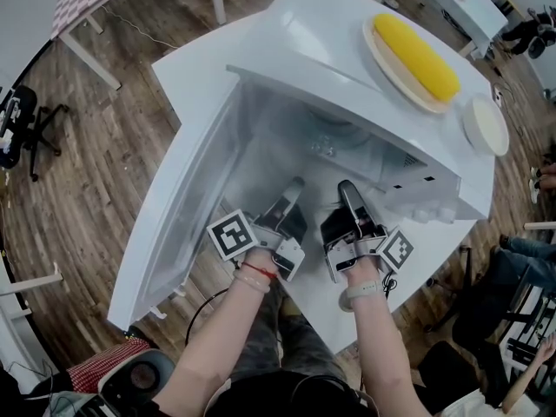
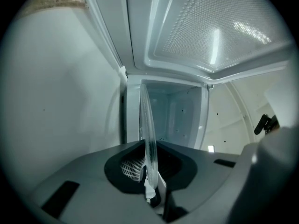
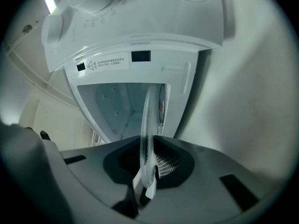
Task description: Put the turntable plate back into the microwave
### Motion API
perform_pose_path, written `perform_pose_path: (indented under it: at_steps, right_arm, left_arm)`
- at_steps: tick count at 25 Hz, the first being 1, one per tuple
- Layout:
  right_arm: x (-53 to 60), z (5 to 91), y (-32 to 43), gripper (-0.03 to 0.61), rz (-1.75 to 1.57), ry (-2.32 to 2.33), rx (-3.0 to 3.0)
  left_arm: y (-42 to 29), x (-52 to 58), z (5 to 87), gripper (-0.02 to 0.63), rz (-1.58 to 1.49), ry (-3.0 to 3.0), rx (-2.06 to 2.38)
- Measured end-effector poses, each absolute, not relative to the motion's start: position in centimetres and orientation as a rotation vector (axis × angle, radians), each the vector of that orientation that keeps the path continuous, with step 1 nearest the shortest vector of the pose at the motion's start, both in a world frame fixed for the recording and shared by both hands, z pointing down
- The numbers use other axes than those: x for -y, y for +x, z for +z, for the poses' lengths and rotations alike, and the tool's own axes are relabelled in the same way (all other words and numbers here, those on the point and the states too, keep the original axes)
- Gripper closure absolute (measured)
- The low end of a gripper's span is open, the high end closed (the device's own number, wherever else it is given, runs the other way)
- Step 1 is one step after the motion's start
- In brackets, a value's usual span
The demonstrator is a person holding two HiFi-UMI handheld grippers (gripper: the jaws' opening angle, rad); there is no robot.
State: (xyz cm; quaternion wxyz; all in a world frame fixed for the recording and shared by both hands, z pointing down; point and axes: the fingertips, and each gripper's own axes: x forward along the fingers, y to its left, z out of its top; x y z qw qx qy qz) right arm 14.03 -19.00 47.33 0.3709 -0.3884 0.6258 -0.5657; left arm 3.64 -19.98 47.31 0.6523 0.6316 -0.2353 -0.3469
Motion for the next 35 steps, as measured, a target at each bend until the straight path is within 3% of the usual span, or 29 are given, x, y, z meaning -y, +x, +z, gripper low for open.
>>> perform_pose_path:
  at_steps: [35]
  right_arm:
    - [18.4,48.2,13.7,0.502,-1.511,-1.014,-1.566]
  left_arm:
    - [3.0,20.5,48.5,0.573,-0.805,1.344,0.598]
